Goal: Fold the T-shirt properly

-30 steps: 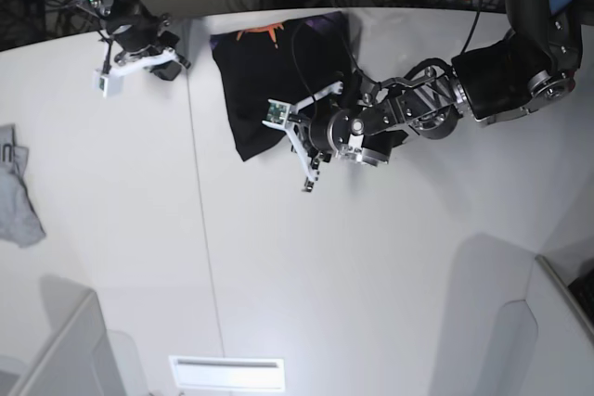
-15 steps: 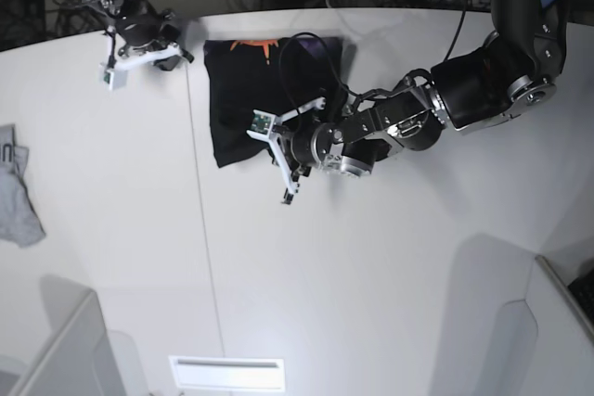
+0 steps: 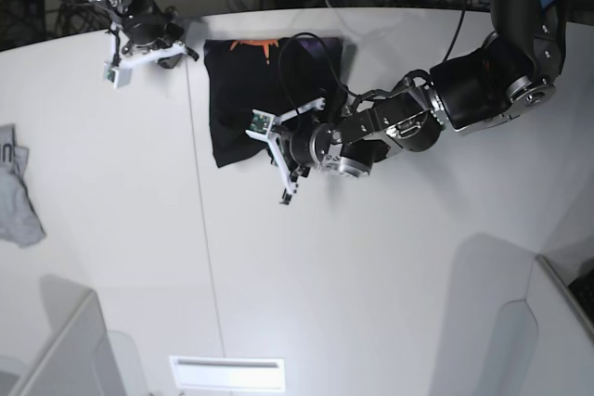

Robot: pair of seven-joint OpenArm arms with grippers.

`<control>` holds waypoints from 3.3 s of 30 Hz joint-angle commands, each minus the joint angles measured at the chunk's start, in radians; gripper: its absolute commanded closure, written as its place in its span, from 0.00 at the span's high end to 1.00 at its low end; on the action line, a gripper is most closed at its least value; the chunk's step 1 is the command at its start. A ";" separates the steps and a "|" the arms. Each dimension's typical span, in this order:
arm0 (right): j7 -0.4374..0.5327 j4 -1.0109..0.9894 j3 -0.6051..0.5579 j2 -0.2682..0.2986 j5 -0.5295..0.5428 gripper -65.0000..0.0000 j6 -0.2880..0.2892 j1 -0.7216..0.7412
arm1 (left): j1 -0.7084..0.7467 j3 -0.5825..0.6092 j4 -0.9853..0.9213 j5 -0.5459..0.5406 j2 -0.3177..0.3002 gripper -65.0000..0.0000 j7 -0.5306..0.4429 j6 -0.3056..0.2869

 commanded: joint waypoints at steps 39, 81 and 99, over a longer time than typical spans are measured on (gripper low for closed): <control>0.019 0.050 -0.063 0.009 0.005 0.00 0.008 -0.011 | 0.044 -0.548 0.233 0.015 0.022 0.79 0.041 -0.012; 0.131 -0.367 -0.508 0.274 -0.369 0.00 0.014 -0.196 | 1.500 -1.295 0.142 -0.131 -0.076 0.00 -0.126 0.060; 0.588 -1.386 -0.607 0.079 -0.369 0.00 0.232 0.130 | 1.023 -0.911 -0.955 -0.030 0.009 0.00 -0.655 0.123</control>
